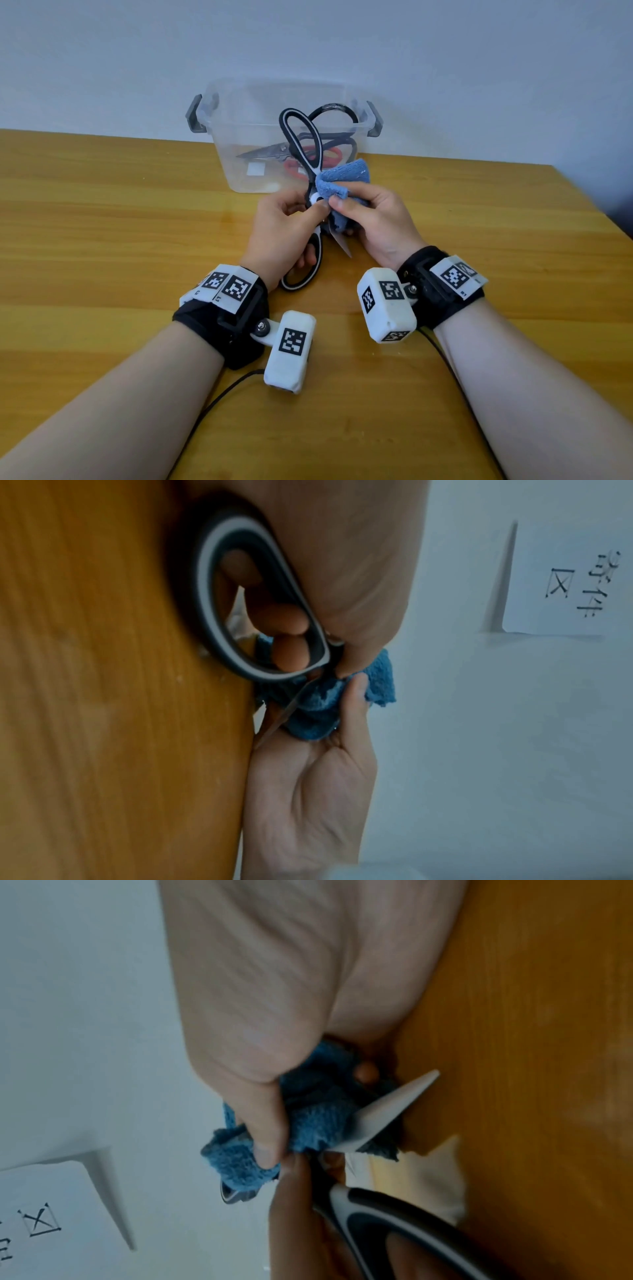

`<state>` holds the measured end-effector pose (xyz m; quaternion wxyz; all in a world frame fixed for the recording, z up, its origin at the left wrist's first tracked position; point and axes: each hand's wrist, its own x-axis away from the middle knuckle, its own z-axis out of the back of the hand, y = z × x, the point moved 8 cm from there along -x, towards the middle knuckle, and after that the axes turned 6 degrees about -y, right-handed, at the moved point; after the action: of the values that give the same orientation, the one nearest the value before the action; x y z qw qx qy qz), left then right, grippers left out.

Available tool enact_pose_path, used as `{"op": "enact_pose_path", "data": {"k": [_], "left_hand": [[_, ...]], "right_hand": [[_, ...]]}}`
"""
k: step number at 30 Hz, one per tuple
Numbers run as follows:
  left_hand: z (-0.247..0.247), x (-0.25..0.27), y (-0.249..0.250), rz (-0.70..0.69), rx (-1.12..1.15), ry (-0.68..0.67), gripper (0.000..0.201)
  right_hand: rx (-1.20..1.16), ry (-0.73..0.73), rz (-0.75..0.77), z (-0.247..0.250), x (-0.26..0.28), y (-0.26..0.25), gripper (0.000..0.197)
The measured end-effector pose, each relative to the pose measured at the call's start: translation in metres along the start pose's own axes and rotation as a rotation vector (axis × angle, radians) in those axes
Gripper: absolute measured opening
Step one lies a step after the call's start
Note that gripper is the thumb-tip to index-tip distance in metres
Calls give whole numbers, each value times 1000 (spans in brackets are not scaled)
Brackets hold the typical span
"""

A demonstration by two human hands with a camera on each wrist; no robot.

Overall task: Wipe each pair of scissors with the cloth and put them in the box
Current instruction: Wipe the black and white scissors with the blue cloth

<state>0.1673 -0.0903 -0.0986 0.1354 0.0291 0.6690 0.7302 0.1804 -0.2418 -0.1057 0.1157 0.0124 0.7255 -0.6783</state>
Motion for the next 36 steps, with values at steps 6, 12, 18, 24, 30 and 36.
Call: {"op": "enact_pose_path", "data": {"k": [6,12,18,24,30,36], "left_hand": [[-3,0,-3,9,-79,-52,20],[-7,2,-3,34,-107,-72,24],[-3,-1,-2,3,-81,-40,23],[-5,0,-2,-6,-93,-71,27],[-7,3,0,23,-91,-84,26],[1,2,2,38,67,5,25]], "right_hand": [[190,193,42,20,0,-3,17],[-112,493,100,57,9,-8,14],[75,69,11,7,7,-14,6],[33,205,29,20,8,-13,15],[-61,406,23,41,9,-8,10],[-72,199,27,21,6,-13,13]]}}
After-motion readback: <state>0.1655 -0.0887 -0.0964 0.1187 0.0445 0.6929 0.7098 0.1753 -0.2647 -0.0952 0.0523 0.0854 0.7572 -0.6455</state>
